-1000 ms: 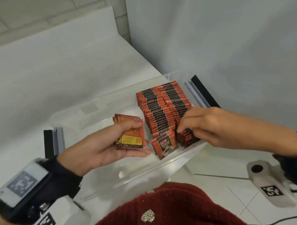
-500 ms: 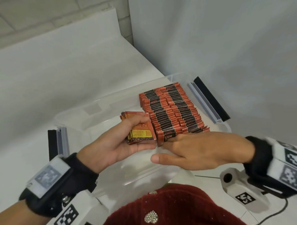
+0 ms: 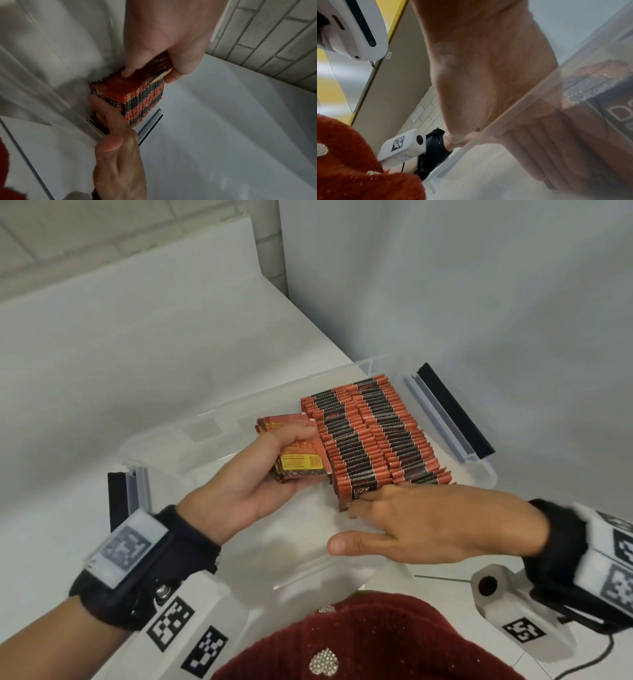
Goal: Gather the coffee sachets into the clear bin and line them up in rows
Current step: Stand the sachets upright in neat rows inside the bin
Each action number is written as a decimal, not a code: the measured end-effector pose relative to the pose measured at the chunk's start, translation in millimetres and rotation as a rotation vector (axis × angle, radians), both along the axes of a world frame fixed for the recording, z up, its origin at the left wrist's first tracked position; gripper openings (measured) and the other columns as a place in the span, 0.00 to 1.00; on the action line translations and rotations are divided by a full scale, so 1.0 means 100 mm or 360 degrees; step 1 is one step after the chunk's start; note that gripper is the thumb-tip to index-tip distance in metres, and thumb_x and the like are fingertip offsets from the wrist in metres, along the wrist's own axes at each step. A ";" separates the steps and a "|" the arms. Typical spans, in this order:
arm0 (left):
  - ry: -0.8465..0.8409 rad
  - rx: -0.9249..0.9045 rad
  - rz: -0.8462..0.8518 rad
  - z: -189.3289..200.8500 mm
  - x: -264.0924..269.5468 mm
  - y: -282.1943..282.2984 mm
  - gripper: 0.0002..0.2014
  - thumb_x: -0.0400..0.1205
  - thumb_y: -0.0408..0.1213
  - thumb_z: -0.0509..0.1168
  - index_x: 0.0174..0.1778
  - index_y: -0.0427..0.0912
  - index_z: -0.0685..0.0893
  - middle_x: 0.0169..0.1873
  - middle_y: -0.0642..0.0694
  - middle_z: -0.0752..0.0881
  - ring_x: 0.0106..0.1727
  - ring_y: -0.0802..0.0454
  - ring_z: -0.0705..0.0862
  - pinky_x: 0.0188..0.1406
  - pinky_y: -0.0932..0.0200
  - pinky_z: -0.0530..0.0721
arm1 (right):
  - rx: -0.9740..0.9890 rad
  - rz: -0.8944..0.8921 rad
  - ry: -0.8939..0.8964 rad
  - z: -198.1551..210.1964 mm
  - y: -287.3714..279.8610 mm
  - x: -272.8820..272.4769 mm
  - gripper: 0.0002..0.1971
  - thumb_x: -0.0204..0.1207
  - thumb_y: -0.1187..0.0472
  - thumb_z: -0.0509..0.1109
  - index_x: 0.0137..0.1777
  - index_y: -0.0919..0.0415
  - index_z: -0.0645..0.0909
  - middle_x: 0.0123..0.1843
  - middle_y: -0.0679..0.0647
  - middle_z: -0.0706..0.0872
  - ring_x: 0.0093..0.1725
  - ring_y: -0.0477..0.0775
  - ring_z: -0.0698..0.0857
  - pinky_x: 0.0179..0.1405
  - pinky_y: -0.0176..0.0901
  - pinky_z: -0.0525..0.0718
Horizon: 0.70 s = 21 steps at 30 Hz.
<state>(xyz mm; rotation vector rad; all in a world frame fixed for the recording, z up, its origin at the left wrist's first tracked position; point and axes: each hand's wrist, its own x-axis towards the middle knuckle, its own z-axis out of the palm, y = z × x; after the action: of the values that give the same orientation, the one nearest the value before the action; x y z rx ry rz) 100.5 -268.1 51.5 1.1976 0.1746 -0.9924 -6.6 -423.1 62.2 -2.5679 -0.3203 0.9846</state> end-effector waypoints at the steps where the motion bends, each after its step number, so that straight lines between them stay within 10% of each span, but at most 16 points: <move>1: 0.0000 -0.0007 0.0001 0.00 0.00 0.00 0.08 0.82 0.32 0.62 0.46 0.42 0.88 0.43 0.42 0.92 0.41 0.51 0.91 0.47 0.53 0.89 | 0.0004 0.0004 -0.0014 -0.01 0.00 0.00 0.50 0.67 0.18 0.35 0.65 0.55 0.77 0.64 0.50 0.83 0.62 0.53 0.82 0.67 0.53 0.78; 13: -0.0012 0.0070 0.0212 -0.03 0.08 0.15 0.07 0.80 0.33 0.66 0.53 0.40 0.82 0.45 0.39 0.86 0.57 0.39 0.86 0.62 0.43 0.83 | 0.0197 -0.0028 -0.0076 0.08 -0.13 0.00 0.46 0.67 0.18 0.37 0.49 0.54 0.82 0.43 0.48 0.85 0.42 0.47 0.85 0.50 0.47 0.84; 21: -0.0258 -0.0248 -0.0015 0.17 0.14 0.07 0.07 0.69 0.31 0.69 0.39 0.39 0.92 0.37 0.37 0.90 0.38 0.47 0.91 0.45 0.51 0.90 | 0.0590 -0.0658 -0.0595 0.35 -0.32 0.21 0.11 0.73 0.42 0.68 0.46 0.48 0.83 0.39 0.40 0.87 0.40 0.37 0.85 0.40 0.27 0.79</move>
<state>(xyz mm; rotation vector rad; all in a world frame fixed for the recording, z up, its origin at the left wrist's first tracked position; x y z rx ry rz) 114.3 -260.7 68.2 1.1304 -0.0363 -0.8958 14.1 -454.8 96.9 -2.3228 -0.0507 0.2659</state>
